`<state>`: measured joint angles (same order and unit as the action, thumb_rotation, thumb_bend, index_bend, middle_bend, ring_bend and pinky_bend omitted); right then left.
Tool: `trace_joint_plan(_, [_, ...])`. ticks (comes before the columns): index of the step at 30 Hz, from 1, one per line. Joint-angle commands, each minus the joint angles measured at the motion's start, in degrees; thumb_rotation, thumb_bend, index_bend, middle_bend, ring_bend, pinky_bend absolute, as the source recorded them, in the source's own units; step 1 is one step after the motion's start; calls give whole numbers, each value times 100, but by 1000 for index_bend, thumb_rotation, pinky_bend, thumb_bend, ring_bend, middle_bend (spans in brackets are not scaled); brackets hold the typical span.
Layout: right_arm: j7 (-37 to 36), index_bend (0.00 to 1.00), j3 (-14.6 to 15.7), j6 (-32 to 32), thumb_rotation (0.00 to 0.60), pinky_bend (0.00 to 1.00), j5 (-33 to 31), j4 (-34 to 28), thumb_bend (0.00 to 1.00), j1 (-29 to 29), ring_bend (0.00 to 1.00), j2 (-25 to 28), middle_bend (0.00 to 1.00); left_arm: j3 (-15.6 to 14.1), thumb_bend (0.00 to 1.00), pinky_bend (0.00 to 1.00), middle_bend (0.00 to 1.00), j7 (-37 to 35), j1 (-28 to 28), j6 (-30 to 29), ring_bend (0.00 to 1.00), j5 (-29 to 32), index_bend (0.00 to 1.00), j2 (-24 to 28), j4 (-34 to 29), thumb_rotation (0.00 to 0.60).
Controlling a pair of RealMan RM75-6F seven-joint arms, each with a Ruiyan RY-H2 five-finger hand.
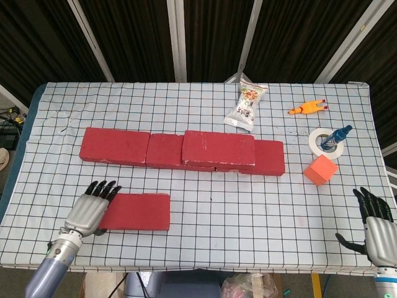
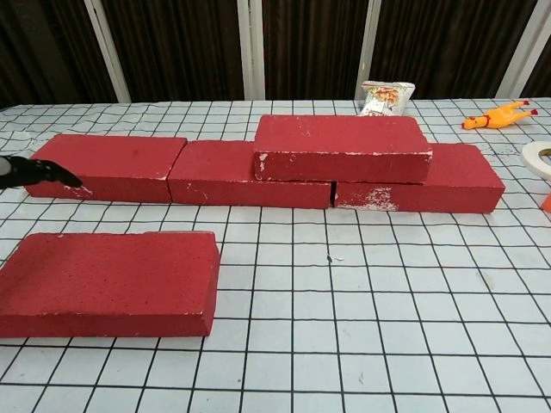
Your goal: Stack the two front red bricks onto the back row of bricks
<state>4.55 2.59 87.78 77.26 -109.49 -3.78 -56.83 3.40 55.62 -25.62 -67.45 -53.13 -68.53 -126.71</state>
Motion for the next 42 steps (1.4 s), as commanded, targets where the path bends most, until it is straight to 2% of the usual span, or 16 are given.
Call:
trace_joint_plan(1, [23,22,-22,-41,600,0,14,2,184,19,0,-5,0,-38,0,8,0,223,-275,-73,0,327,0,-350,107,600])
trace_joint_plan(22, [21,22,-233,-184,600,0,71,17,183,169,0,-8,0,-251,0,12,6,654,-886,-688,0,1046,0,-1380,780,600])
trace_joint_plan(27, [17,22,-271,-220,600,0,66,23,184,187,0,-5,0,-289,0,103,33,782,-976,-857,0,1115,0,-1550,899,600])
trace_joint_plan(33, [-17,22,-314,-259,600,0,43,30,184,217,0,14,0,-294,0,109,76,867,-1085,-955,0,1300,4,-1673,971,600])
trace_joint_plan(37, [-12,22,-342,-264,600,0,32,21,184,237,0,20,0,-309,0,159,101,861,-1131,-1017,4,1299,12,-1698,979,600])
trace_joint_plan(42, [-13,22,-359,-263,600,0,48,17,184,267,0,22,0,-295,0,195,146,842,-1181,-1107,68,1275,41,-1671,957,600])
